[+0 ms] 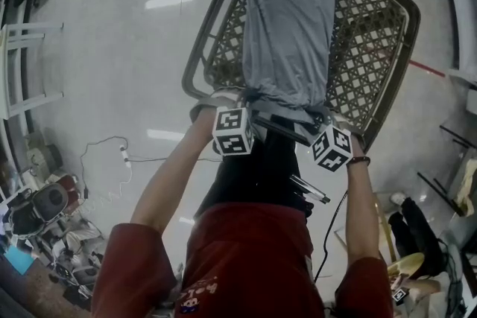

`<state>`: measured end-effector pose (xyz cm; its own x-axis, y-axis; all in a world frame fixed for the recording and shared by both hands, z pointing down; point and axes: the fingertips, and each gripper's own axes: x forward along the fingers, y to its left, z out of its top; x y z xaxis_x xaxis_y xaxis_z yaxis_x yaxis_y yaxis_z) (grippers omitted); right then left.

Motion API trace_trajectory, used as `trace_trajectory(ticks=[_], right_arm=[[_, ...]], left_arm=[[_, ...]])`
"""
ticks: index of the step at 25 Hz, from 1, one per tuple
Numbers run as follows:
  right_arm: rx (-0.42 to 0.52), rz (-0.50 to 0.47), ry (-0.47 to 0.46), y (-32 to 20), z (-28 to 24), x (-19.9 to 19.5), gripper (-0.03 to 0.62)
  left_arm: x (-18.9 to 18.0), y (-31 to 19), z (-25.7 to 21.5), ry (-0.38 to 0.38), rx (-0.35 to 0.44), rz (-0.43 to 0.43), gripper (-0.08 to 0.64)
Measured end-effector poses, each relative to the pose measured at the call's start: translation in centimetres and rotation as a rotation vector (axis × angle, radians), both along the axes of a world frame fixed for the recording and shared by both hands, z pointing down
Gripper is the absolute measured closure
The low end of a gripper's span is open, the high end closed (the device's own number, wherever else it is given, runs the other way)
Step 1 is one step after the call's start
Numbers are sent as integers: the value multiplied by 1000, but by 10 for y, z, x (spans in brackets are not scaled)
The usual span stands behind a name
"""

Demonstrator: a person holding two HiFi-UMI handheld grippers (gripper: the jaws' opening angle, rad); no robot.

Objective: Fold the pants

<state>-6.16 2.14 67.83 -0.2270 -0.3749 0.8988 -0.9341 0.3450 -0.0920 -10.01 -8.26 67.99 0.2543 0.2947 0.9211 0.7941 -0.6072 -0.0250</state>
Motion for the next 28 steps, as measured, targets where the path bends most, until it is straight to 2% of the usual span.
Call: trace_trajectory(ticks=[3,6,11,17,23,28], right_arm=[[5,28,-8,-2,1,1,455],[7,31,4,-3,-1,-1,468],[2,32,13,3,-10,-10,472],[-6,22,21,17,-12,-36,477],[-50,0,-12,42,-12,-81,477],[-26,44,-4,49,-28,-94,477]], left_arm=[[-1,-1,2,18,0,1,425],[-6,-2,1,3,-12,-24,426],[-21,6,-6,8,-6,-17,428],[-56,27,-5,-11,-9,7,428],[-101,51,-5,-22,-25,17,428],[-109,57,-17,4,-24,10,428]])
